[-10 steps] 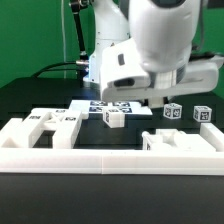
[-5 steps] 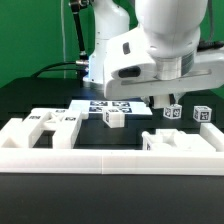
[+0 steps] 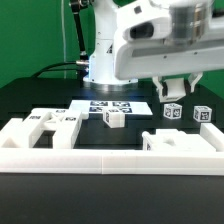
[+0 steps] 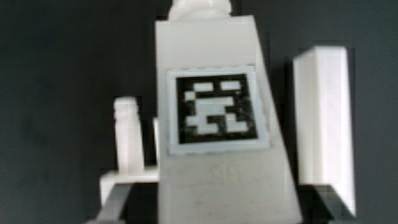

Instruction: Assemble chair

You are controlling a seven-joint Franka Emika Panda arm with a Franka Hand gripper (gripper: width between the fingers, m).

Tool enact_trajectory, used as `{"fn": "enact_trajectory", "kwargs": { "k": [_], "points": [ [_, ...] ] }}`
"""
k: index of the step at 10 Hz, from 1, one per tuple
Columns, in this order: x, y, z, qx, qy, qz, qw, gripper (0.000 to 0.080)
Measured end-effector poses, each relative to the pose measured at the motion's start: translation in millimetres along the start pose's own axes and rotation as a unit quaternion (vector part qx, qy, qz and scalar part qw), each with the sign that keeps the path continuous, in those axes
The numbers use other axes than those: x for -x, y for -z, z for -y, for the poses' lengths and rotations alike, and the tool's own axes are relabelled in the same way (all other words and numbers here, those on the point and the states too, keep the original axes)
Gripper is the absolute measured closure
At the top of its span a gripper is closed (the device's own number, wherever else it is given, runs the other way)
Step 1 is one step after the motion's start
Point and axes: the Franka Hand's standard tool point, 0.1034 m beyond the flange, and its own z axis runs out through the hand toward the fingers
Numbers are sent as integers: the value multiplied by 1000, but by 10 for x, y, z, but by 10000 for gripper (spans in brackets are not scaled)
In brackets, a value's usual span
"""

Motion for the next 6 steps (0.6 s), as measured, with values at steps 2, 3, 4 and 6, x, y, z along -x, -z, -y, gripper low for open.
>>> {"fn": "enact_trajectory", "kwargs": {
  "k": [2,3,4,6],
  "points": [
    [-47,-28,-42,8,-1,-82,997,509],
    [-90,-9,-56,12,-2,-119,993,509],
    [-118,-4,-66,14,-2,-147,989,509],
    [-192,137,4,17,2,-207,978,509]
  ]
}}
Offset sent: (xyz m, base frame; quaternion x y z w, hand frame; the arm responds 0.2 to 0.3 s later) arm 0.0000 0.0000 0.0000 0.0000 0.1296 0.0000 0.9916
